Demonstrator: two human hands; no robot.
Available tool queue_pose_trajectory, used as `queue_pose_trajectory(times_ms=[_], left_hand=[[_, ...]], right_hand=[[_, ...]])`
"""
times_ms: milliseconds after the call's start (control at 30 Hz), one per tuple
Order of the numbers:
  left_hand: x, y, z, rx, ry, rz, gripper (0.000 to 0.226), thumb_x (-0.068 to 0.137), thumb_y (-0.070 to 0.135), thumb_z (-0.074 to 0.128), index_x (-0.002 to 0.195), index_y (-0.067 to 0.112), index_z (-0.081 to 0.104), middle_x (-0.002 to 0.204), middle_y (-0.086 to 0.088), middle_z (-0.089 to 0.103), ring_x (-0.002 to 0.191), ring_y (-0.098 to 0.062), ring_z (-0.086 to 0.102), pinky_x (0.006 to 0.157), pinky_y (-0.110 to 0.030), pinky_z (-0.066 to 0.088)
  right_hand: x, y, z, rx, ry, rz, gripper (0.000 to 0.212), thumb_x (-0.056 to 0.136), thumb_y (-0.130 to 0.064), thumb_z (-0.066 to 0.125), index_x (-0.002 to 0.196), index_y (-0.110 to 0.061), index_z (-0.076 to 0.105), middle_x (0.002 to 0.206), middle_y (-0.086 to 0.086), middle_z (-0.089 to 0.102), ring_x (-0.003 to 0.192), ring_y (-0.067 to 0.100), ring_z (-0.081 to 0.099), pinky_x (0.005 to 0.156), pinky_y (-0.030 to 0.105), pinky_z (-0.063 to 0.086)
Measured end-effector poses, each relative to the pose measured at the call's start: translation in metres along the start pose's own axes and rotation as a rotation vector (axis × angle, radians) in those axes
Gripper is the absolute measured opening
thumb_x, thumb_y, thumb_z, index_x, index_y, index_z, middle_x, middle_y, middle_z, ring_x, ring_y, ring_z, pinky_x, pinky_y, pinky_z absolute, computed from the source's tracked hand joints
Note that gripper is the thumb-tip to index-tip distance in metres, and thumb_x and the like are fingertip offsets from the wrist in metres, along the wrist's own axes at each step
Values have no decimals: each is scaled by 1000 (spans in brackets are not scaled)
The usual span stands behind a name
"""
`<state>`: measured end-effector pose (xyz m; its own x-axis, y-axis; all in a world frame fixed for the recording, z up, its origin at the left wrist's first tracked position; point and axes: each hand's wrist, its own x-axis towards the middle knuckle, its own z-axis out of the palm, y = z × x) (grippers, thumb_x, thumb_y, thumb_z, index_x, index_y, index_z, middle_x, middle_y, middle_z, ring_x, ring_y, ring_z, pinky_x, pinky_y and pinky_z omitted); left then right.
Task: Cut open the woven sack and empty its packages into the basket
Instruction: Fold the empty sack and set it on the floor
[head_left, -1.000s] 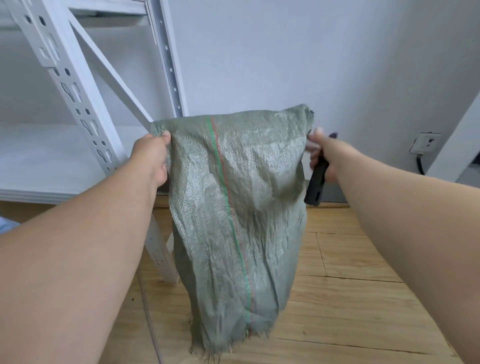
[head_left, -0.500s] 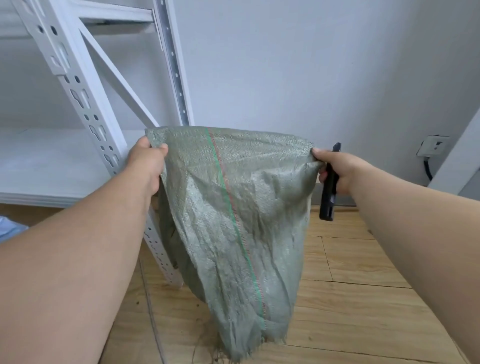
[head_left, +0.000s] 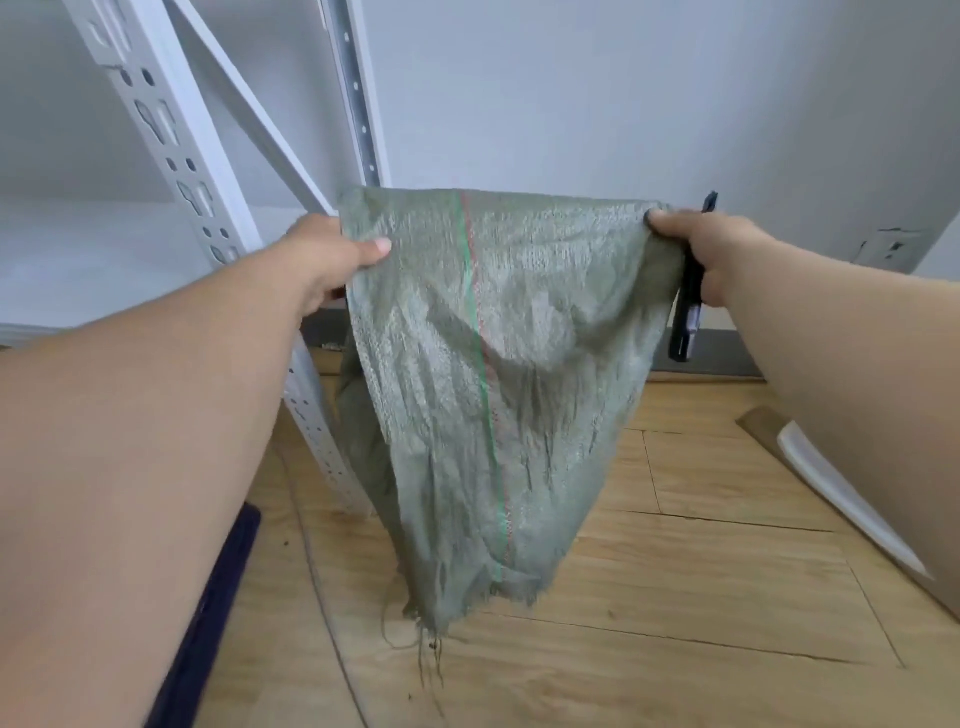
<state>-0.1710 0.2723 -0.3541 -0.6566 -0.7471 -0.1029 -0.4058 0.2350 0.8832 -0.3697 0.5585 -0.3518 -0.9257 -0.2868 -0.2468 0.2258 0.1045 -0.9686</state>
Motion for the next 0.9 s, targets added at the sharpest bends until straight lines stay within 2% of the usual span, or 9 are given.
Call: queue_pose_trajectory(times_ms=[167, 267, 333, 433, 533, 667, 733, 833, 900], left_hand=[[-11, 3, 12, -71, 73, 55, 49, 83, 37, 71, 126, 17, 60, 128, -8, 63, 114, -27, 60, 101, -43, 46], [-17, 17, 23, -165, 96, 107, 34, 93, 30, 60, 124, 15, 57, 132, -4, 58, 121, -24, 55, 104, -41, 43], [-23, 26, 34, -203, 8, 84, 14, 96, 20, 56, 110, 21, 59, 121, -1, 60, 115, -20, 55, 100, -36, 44], [-32, 40, 59, -185, -114, 141, 18, 98, 15, 50, 88, 24, 61, 109, -3, 65, 101, -18, 58, 83, -28, 45], [-39, 48, 78, -207, -197, 214, 20, 98, 14, 48, 99, 23, 66, 113, -6, 68, 106, -22, 65, 89, -32, 51], [-42, 44, 76, -334, -307, 277, 15, 99, 27, 52, 111, 23, 60, 106, 3, 66, 100, -13, 62, 84, -25, 48], [-37, 35, 70, -158, -288, 295, 21, 96, 36, 54, 114, 27, 60, 113, 6, 64, 106, -10, 57, 79, -23, 44], [-33, 17, 52, 224, -442, 184, 41, 91, 33, 63, 131, 24, 54, 132, 4, 58, 121, -17, 53, 90, -29, 40], [-35, 5, 49, 603, -438, 165, 44, 86, 34, 70, 124, 17, 57, 123, 1, 61, 110, -21, 57, 88, -29, 41]], right_hand=[[-1, -4, -3, -233, 256, -155, 26, 78, -30, 78, 98, -23, 64, 83, -3, 62, 64, 11, 55, 59, 23, 47], [-2, -7, -6, -463, 434, -251, 20, 76, -31, 71, 88, -23, 57, 92, -1, 59, 76, 18, 56, 66, 28, 45], [-4, -13, 1, -609, 492, -396, 30, 75, -33, 69, 97, -19, 53, 96, -2, 55, 83, 19, 54, 71, 32, 47], [-25, -28, 44, -612, 79, -604, 50, 78, -38, 77, 120, -16, 59, 102, -6, 62, 81, 8, 58, 72, 19, 50], [-44, -31, 82, -735, -297, -568, 60, 72, -36, 83, 125, -18, 60, 110, -6, 66, 80, 4, 59, 57, 12, 44], [-37, -31, 88, -855, -213, -628, 26, 72, -31, 83, 91, -23, 66, 85, -4, 62, 75, 10, 55, 67, 20, 41], [-32, -30, 85, -773, -232, -625, 21, 74, -25, 81, 79, -25, 61, 73, -8, 58, 64, 6, 51, 61, 19, 40], [-28, -27, 79, -696, -216, -614, 17, 77, -20, 79, 85, -21, 63, 70, -9, 56, 57, 3, 48, 60, 19, 41], [-28, -29, 76, -593, -196, -588, 17, 80, -20, 77, 82, -23, 60, 70, -9, 56, 57, 3, 50, 56, 17, 44]])
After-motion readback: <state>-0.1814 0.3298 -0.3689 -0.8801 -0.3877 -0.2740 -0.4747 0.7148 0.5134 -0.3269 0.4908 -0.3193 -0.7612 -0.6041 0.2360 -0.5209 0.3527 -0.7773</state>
